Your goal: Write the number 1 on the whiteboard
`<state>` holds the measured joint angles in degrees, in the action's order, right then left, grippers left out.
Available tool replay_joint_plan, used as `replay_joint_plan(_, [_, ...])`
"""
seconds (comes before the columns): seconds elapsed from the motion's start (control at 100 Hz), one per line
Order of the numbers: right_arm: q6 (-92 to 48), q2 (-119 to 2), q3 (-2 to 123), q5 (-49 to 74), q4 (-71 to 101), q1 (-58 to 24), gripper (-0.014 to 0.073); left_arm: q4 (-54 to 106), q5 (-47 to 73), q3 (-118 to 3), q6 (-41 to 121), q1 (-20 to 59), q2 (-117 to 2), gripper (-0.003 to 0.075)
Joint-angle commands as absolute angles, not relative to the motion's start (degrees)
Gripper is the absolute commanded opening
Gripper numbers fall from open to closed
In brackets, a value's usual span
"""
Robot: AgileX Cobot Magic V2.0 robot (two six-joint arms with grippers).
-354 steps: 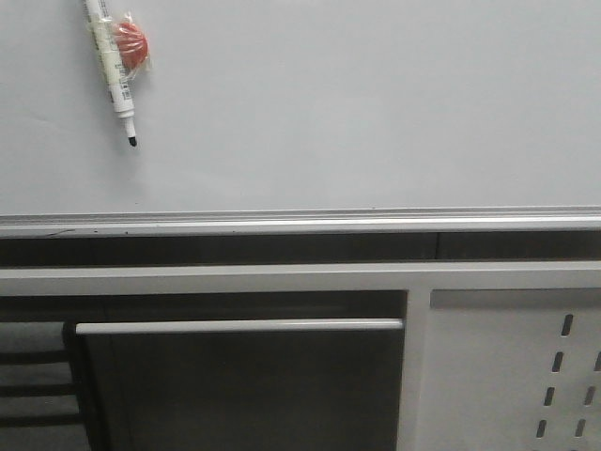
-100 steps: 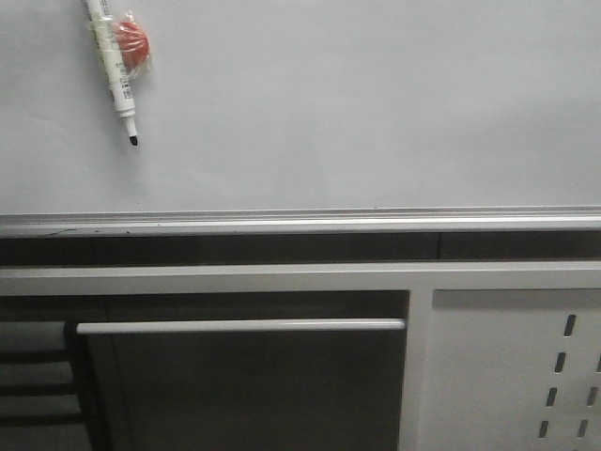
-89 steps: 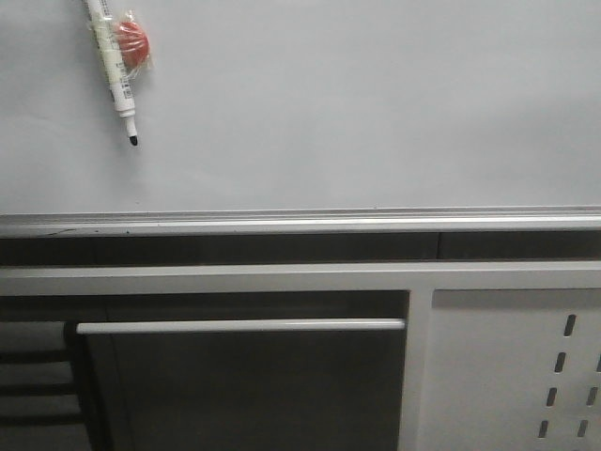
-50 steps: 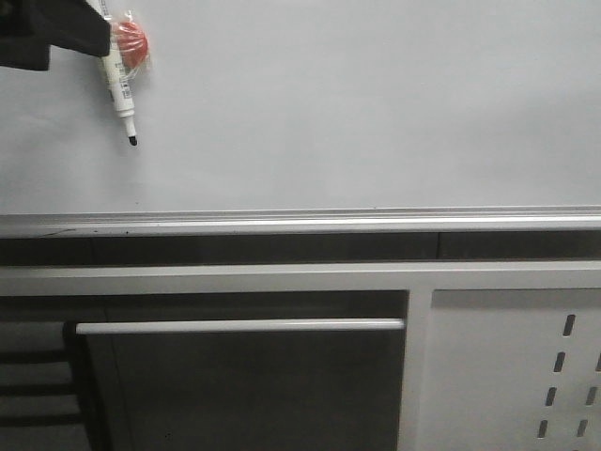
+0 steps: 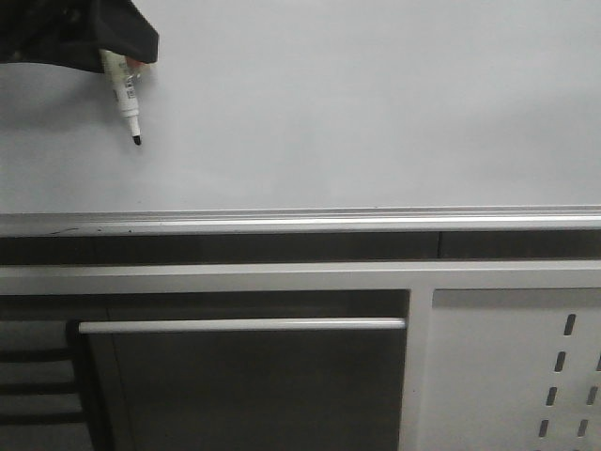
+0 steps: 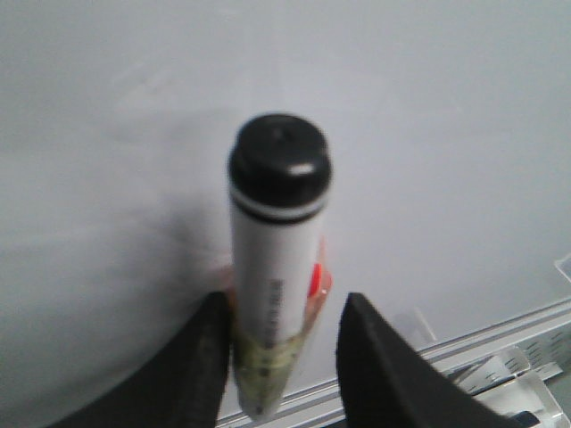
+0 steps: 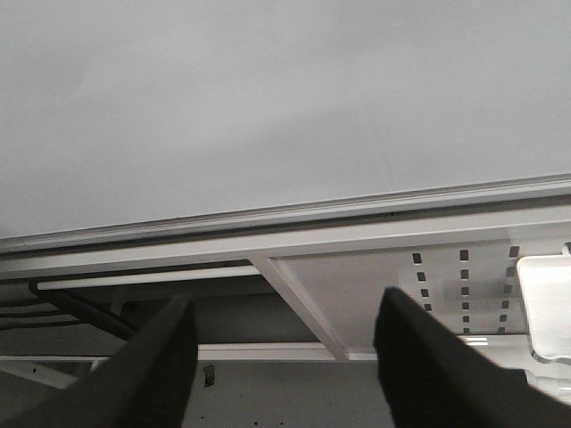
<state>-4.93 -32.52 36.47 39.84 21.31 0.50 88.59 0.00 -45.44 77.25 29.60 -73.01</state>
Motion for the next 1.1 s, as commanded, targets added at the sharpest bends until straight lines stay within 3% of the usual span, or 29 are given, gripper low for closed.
replay_joint_plan(0.0, [-5.5,-33.2,38.6,36.0,22.3,0.8,0.0396,88.0,-3.4,-48.3,77.4,29.4,-72.3,0.0031])
replay_joint_plan(0.03, [-5.5,-33.2,38.6,36.1,22.3,0.8,0.0397,87.9,-3.4,-48.3,77.6,29.4,-72.3,-0.0021])
replay_joint_plan(0.23, [-6.4,-33.2,38.6,36.2,22.3,0.8,0.0396,85.2,-0.6,-48.3,77.6,29.4,-71.9,-0.0020])
replay_joint_plan(0.39, [-7.3,-33.2,38.6,38.1,22.5,0.7,0.0396,78.8,13.2,-48.3,77.6,29.4,-70.8,-0.0020])
replay_joint_plan(0.57, [-26.0,-35.8,38.6,43.6,40.0,-0.2,0.0397,70.9,28.6,-48.3,77.5,31.4,-70.8,-0.0020])
replay_joint_plan(0.75, [-48.8,-43.0,39.0,55.6,61.4,-0.2,0.0396,62.3,30.2,-48.3,77.4,39.4,-71.1,-0.0020])
replay_joint_plan(1.09, [-51.2,-57.0,52.2,68.6,63.4,-2.3,0.0396,57.1,30.0,-50.1,77.1,48.1,-75.4,-0.0020])
